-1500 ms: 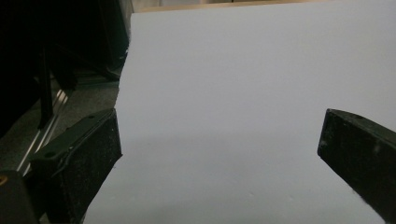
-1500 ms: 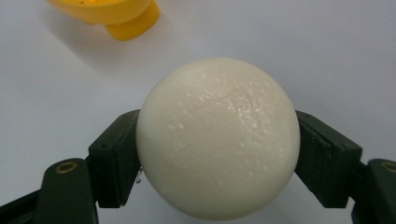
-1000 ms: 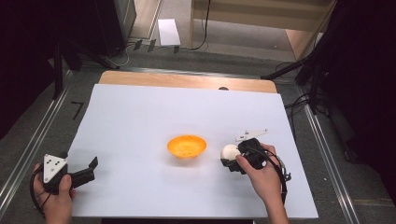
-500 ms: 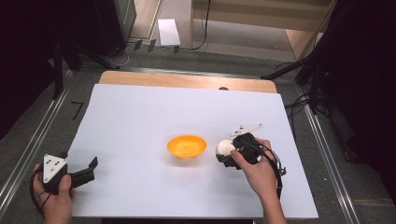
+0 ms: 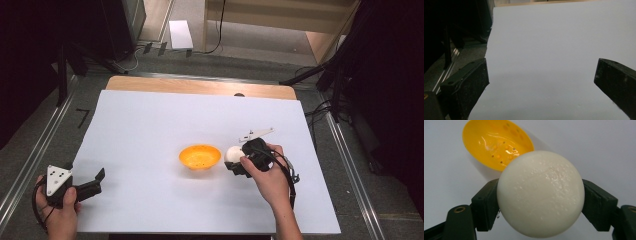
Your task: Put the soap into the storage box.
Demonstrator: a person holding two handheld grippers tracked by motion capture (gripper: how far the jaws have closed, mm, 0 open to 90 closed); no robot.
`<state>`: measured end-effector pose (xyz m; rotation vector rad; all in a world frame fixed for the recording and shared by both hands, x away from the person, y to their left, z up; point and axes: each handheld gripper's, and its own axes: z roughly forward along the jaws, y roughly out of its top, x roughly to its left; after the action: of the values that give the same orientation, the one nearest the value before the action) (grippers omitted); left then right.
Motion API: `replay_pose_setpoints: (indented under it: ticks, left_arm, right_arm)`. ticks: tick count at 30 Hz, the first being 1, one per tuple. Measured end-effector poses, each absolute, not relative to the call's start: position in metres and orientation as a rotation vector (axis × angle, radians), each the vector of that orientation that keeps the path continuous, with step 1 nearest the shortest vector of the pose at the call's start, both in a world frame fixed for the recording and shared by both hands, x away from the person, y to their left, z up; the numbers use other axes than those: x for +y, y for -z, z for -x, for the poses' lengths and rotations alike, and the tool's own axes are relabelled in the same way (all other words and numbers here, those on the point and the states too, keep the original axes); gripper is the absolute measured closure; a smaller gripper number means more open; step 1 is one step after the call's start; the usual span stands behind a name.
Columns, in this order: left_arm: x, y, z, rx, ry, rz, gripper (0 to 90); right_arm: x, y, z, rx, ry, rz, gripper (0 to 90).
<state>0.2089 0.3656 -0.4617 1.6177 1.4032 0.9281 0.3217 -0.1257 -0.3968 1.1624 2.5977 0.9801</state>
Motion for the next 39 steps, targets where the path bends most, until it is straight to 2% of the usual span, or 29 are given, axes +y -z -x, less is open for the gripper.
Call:
replay_pose_setpoints:
  ticks: [39]
  left_arm:
    - [0.367, 0.462, -0.209, 1.403, -0.915, -1.614, 0.0]
  right_arm:
    - [-0.073, 0.389, -0.336, 2.642, -1.014, -1.091, 24.2]
